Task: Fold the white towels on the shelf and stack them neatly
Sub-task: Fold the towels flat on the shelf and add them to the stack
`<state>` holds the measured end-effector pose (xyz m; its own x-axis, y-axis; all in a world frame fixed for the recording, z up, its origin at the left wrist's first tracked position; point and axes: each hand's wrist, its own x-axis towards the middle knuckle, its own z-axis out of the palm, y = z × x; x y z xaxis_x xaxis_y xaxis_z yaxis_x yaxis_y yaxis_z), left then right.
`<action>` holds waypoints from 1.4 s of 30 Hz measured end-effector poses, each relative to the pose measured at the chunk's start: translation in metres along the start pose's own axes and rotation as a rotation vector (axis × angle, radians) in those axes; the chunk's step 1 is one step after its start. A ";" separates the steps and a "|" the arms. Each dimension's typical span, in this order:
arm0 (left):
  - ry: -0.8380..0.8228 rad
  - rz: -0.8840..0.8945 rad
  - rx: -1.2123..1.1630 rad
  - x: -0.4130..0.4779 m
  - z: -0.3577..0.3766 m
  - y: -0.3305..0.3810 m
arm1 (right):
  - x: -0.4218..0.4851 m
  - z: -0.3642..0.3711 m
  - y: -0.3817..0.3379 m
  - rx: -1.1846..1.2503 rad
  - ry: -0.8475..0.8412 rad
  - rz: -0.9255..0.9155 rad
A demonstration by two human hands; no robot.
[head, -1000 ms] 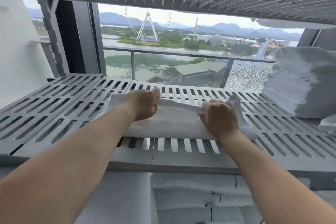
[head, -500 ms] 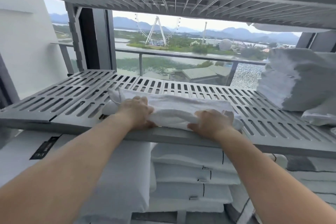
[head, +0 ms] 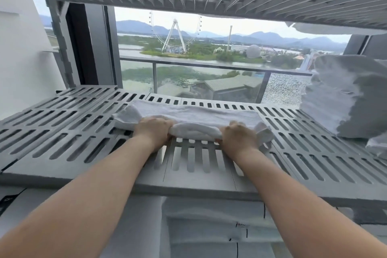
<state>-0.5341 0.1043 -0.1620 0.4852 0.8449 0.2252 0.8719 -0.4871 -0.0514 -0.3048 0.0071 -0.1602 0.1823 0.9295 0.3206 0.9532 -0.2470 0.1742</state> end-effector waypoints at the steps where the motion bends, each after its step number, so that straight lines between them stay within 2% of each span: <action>1: 0.001 0.004 0.000 0.019 0.005 -0.004 | 0.016 0.007 0.002 -0.004 -0.001 0.003; 7: -0.015 0.011 0.046 0.111 0.030 -0.020 | 0.093 0.031 0.007 0.117 -0.020 0.004; 9: -0.044 0.017 -0.010 0.125 0.034 -0.025 | 0.103 0.039 0.012 0.197 -0.041 0.009; 11: -0.043 0.083 -0.098 0.130 0.033 -0.031 | 0.107 0.048 0.020 0.231 0.026 0.024; 14: 0.089 0.177 -0.291 0.120 0.028 -0.038 | 0.103 0.053 0.031 0.209 0.171 0.030; 16: 0.154 0.168 -0.356 0.111 0.025 -0.040 | 0.099 0.051 0.034 0.176 0.188 0.032; 18: 0.134 0.137 -0.334 0.100 0.020 -0.039 | 0.091 0.049 0.037 0.205 0.161 0.013; 22: -0.032 0.111 -0.232 0.076 0.006 -0.028 | 0.072 0.047 0.048 0.274 0.090 -0.040; 25: 0.072 0.023 -0.109 0.062 -0.001 -0.012 | 0.056 0.046 0.052 0.323 0.088 -0.083; 28: 0.218 0.015 -0.078 0.053 -0.004 0.023 | 0.043 0.043 0.057 0.496 0.079 -0.091; 31: 0.288 0.121 -0.184 0.052 -0.003 0.072 | 0.036 0.041 0.069 0.569 0.153 0.003; 34: 0.312 0.221 -0.240 0.062 -0.002 0.117 | 0.030 0.043 0.090 0.437 0.241 0.196; 38: 0.256 0.271 -0.269 0.085 -0.004 0.159 | 0.027 0.046 0.111 0.518 0.146 0.444; 42: 0.142 0.367 -0.317 0.107 -0.001 0.193 | 0.028 0.046 0.121 0.785 0.055 0.550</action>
<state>-0.3145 0.1007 -0.1464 0.7231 0.5777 0.3787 0.5719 -0.8081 0.1409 -0.1728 0.0158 -0.1729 0.6600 0.7189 0.2182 0.6310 -0.3728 -0.6804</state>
